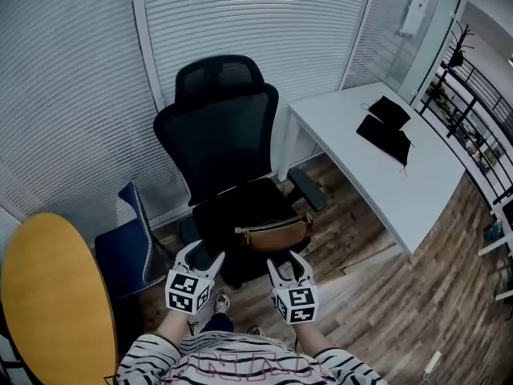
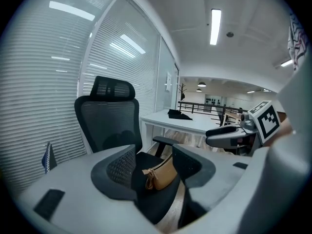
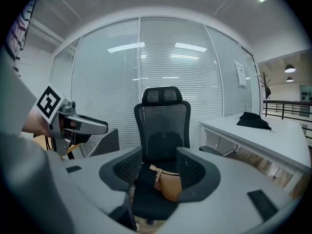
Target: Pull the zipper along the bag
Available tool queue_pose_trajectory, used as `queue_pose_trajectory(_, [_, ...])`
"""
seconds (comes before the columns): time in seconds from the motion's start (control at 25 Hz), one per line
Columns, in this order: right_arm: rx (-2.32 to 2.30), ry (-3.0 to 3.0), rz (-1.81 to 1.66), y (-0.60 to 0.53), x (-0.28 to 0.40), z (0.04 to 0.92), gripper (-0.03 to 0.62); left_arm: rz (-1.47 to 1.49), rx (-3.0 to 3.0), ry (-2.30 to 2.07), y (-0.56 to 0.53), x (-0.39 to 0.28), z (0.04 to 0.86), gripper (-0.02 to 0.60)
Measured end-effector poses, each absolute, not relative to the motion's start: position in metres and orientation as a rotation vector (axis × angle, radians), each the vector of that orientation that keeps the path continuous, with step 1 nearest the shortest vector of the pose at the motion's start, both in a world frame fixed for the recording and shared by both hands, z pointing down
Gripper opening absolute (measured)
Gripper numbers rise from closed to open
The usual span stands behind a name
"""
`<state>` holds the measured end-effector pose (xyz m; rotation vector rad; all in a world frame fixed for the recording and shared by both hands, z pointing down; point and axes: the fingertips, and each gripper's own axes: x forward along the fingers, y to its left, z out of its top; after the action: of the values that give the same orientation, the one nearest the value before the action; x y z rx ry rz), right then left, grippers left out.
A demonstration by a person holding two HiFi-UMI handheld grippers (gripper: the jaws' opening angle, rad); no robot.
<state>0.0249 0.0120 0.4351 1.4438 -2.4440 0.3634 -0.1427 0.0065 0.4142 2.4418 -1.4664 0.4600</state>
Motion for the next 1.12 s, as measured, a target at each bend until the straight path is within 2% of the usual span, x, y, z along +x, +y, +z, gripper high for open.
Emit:
queue_pose_trajectory(0.52, [1.571,-2.27,0.448,-0.04,-0.013,0.48,0.215,0.546,2.512,-1.173,-0.081,-0.168,0.453,0.215])
queue_pose_trajectory(1.12, [1.616,-2.118,0.448,-0.074,-0.039,0.544,0.213,0.601,2.475,-0.864,-0.129,-0.157,0.535,0.215])
